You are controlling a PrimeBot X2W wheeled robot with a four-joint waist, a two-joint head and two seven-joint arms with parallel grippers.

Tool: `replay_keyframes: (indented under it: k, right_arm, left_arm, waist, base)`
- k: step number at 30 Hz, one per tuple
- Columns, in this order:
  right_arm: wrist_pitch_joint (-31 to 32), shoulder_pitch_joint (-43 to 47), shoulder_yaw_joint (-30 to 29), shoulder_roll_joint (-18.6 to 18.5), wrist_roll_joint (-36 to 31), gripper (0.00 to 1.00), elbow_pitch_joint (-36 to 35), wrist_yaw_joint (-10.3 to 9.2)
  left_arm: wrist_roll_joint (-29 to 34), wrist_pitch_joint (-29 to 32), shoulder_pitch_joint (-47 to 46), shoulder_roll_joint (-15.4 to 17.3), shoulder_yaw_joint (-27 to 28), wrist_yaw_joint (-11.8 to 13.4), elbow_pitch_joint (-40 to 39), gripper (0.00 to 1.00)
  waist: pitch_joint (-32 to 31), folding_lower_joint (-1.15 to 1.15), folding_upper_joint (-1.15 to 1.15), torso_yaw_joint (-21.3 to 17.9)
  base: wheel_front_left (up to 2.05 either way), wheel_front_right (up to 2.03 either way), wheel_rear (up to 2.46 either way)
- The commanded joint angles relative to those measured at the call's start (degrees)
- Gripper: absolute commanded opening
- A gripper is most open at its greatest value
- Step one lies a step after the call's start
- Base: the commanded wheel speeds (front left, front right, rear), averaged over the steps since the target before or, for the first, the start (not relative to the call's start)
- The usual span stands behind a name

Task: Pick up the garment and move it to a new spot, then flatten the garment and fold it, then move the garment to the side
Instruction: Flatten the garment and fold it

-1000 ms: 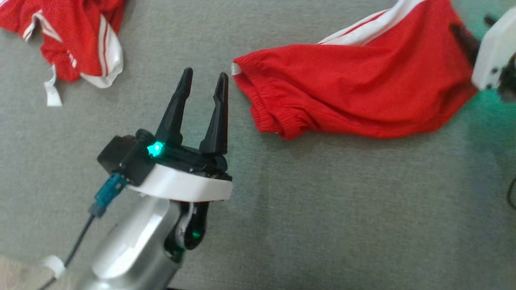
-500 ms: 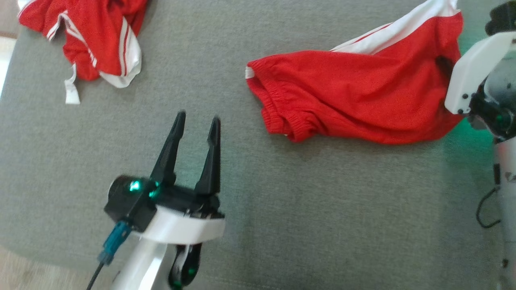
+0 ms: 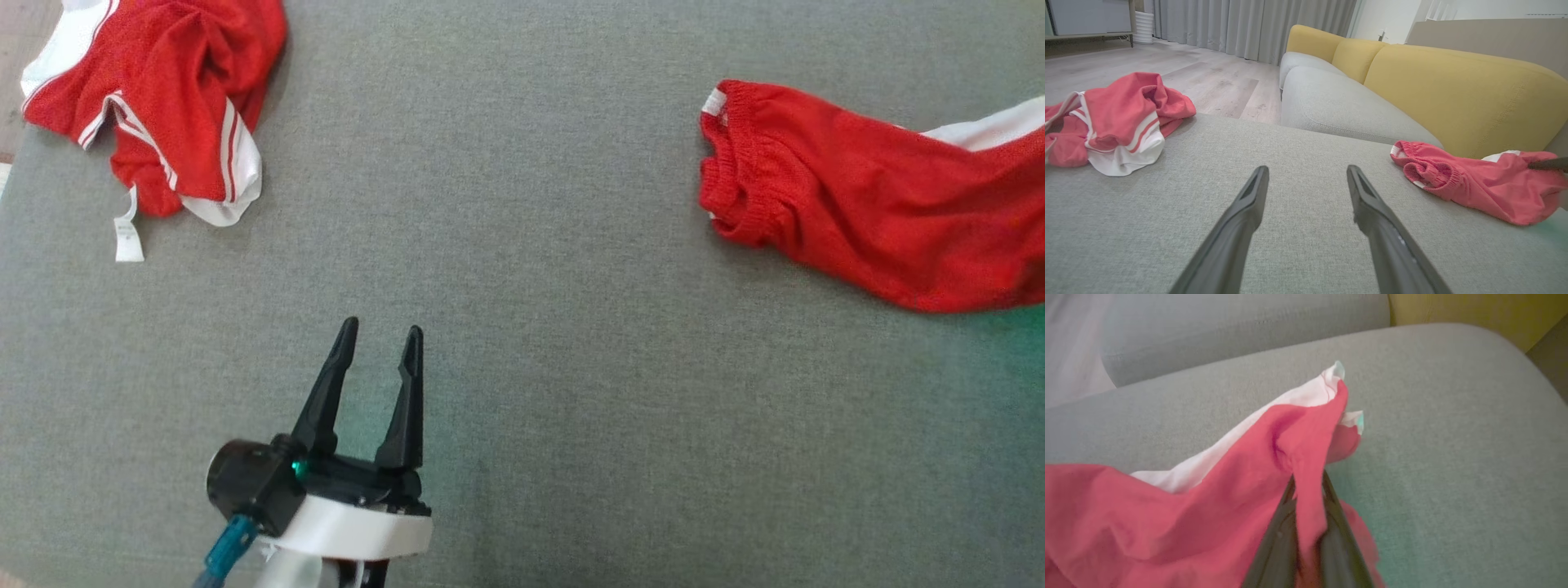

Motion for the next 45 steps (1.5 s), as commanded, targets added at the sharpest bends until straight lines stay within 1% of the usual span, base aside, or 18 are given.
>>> replay_keyframes:
  k: [1, 4, 9, 12, 14, 17, 21, 23, 24, 25, 27, 31, 33, 35, 38, 39, 43, 45]
  right_arm:
    - [-0.09, -1.53, 0.82, -0.68, 0.53, 0.00, -3.29, -0.04]
    - [2.39, -2.73, 3.09, 1.46, 2.16, 0.00, -6.74, -0.04]
    - [7.22, -2.82, 13.04, 8.70, 2.67, 0.00, -13.13, -0.04]
    - [7.36, -3.70, 18.64, 13.51, 2.01, 0.00, -14.18, -0.04]
    - [6.60, -4.19, 21.73, 15.68, 1.71, 0.00, -13.41, -0.04]
    - [4.54, -4.35, 24.85, 17.02, 0.87, 0.00, -11.13, -0.04]
    - [0.43, -4.22, 25.79, 17.44, -1.04, 0.00, -7.38, -0.04]
    - [-2.28, -4.15, 26.98, 17.48, -0.26, 0.00, -5.99, -0.04]
    - [-3.70, -4.06, 27.73, 17.49, 0.53, 0.37, -5.42, -0.04]
    - [-5.09, -3.91, 28.58, 17.50, 1.32, 0.98, -4.94, -0.04]
    - [-7.61, -3.20, 29.93, 17.51, 4.30, 1.00, -4.30, -0.04]
    - [-10.32, -0.11, 36.06, 17.52, 12.27, 1.00, -5.82, -0.04]
    - [-11.44, 1.33, 38.57, 17.52, 13.56, 1.00, -7.66, -0.04]
    - [-12.60, 2.91, 39.50, 17.52, 14.59, 1.00, -9.71, -0.04]
    - [-14.33, 5.04, 39.96, 17.25, 13.23, 1.00, -13.28, -0.04]
    - [-15.24, 5.76, 39.87, 16.51, 12.30, 1.00, -14.60, -0.04]
    - [-21.41, 8.90, 38.35, 11.94, 6.76, 1.00, -18.84, -0.04]
    - [-25.21, 10.66, 36.94, 9.56, 3.42, 1.00, -19.33, -0.04]
  left_arm:
    - [0.61, -0.30, 0.00, -0.32, 2.14, -0.40, -1.37, 1.00]
    - [0.80, -0.30, 0.87, -0.74, 2.55, -0.68, -1.21, 1.00]
    - [1.15, -0.30, 1.18, -1.14, 2.64, -1.05, -0.77, 1.00]
    - [1.91, -0.30, 0.40, -1.23, 2.33, -1.31, 0.09, 1.00]
    - [2.05, -0.30, -0.18, -1.28, 2.19, -1.46, 0.57, 1.00]
    - [1.97, -0.30, -0.84, -1.33, 1.98, -1.61, 1.11, 1.00]
    - [1.84, -0.30, -0.70, -1.37, 1.74, -1.77, 2.04, 1.00]
    - [1.53, -0.30, -0.27, -1.38, 1.89, -1.80, 2.36, 1.00]
    - [1.39, -0.30, 0.01, -1.38, 1.98, -1.81, 2.50, 1.00]
    - [1.33, -0.30, 0.29, -1.38, 2.12, -1.79, 2.56, 1.00]
    - [1.22, -0.30, 0.84, -1.39, 2.45, -1.67, 2.69, 1.00]
    - [1.01, -0.30, 1.73, -1.39, 3.30, -1.33, 3.07, 1.00]
    - [1.13, -0.30, 2.03, -1.39, 4.04, -1.18, 3.04, 1.00]
    - [1.29, -0.30, 2.38, -1.39, 4.69, -1.12, 2.99, 1.00]
    - [1.40, -0.30, 3.11, -1.40, 5.83, -0.98, 2.89, 1.00]
    - [1.45, -0.30, 3.36, -1.40, 6.14, -0.97, 2.79, 1.00]
    - [1.64, -0.30, 4.80, -1.40, 7.41, -0.91, 1.91, 1.00]
    - [2.02, -0.30, 5.80, -1.40, 8.12, -0.79, 1.40, 1.00]
  waist:
    - [-0.20, 0.01, 0.00, -0.07]
    - [-0.44, 0.01, 0.00, -0.39]
    - [-0.28, 0.01, 0.00, -0.95]
    - [0.02, 0.01, 0.00, -0.99]
    - [0.00, 0.01, 0.00, -0.60]
    - [-0.15, 0.01, 0.00, 0.41]
    - [-0.63, 0.01, 0.00, 1.68]
    - [-0.98, 0.01, 0.00, 1.92]
    - [-1.13, 0.01, 0.00, 1.90]
    - [-1.33, 0.01, 0.00, 1.72]
    - [-1.79, 0.01, 0.00, 1.22]
    - [-3.56, 0.01, 0.00, -0.59]
    - [-4.34, 0.01, 0.00, -1.87]
    - [-5.19, 0.01, 0.00, -3.05]
    - [-6.47, 0.01, 0.00, -4.63]
    - [-6.93, 0.01, 0.00, -5.01]
    - [-8.65, 0.01, 0.00, -6.23]
    - [-9.56, 0.01, 0.00, -6.73]
  base:
    - [0.00, 0.00, 0.00]
    - [0.00, 0.00, 0.00]
    - [0.00, 0.00, 0.00]
    - [0.00, 0.00, 0.00]
    - [0.00, 0.00, 0.00]
    - [0.00, 0.00, 0.00]
    - [0.00, 0.00, 0.00]
    - [0.00, 0.00, 0.00]
    - [0.00, 0.00, 0.00]
    - [0.00, 0.00, 0.00]
    - [0.00, 0.00, 0.00]
    - [0.00, 0.00, 0.00]
    - [0.00, 0.00, 0.00]
    - [0.00, 0.00, 0.00]
    - [0.00, 0.00, 0.00]
    - [0.00, 0.00, 0.00]
    - [0.00, 0.00, 0.00]
    - [0.00, 0.00, 0.00]
